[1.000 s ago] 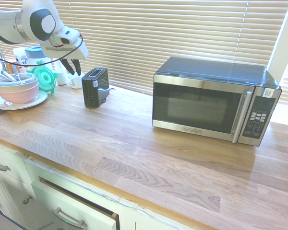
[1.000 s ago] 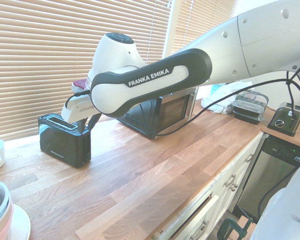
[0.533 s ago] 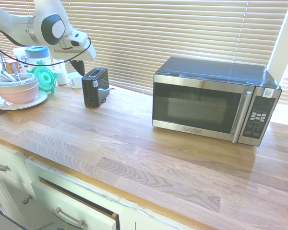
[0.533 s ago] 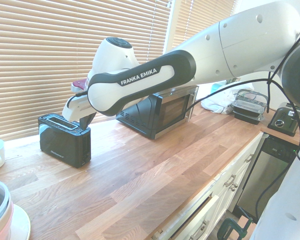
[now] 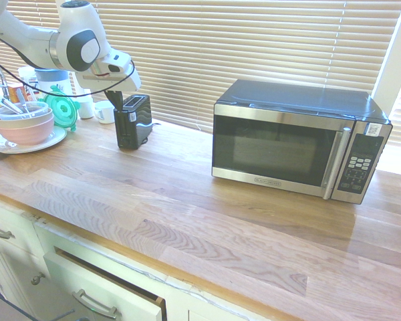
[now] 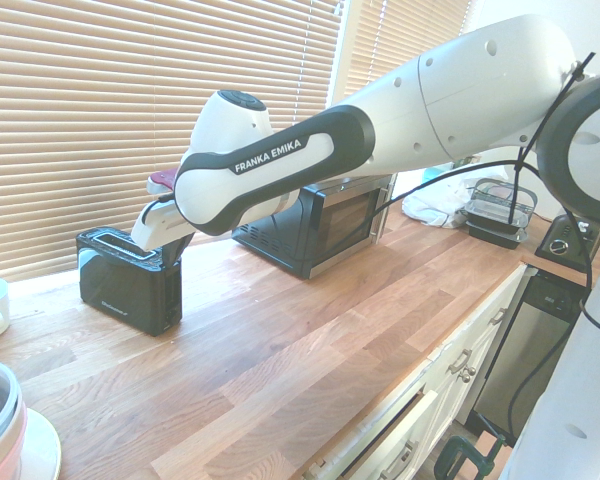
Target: Press the toaster
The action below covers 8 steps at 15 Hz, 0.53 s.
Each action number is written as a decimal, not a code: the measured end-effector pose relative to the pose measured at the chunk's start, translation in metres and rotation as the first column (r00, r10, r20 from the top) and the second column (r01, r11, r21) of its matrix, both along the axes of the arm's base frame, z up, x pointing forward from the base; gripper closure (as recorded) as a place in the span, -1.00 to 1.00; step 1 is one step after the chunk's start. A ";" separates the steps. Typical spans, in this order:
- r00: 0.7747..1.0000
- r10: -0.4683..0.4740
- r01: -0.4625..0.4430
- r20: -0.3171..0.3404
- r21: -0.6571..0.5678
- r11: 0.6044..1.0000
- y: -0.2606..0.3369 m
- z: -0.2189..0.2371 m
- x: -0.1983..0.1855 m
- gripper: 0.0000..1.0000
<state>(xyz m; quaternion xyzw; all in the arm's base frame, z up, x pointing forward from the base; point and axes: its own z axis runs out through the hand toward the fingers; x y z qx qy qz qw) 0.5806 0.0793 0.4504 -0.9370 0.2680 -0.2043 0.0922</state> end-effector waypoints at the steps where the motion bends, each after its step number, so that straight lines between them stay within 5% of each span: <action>1: 1.000 0.004 -0.004 -0.004 0.003 1.000 -0.001 -0.002 0.001 1.00; 8: 0.999 0.011 -0.010 -0.039 0.030 1.000 -0.023 -0.037 0.013 1.00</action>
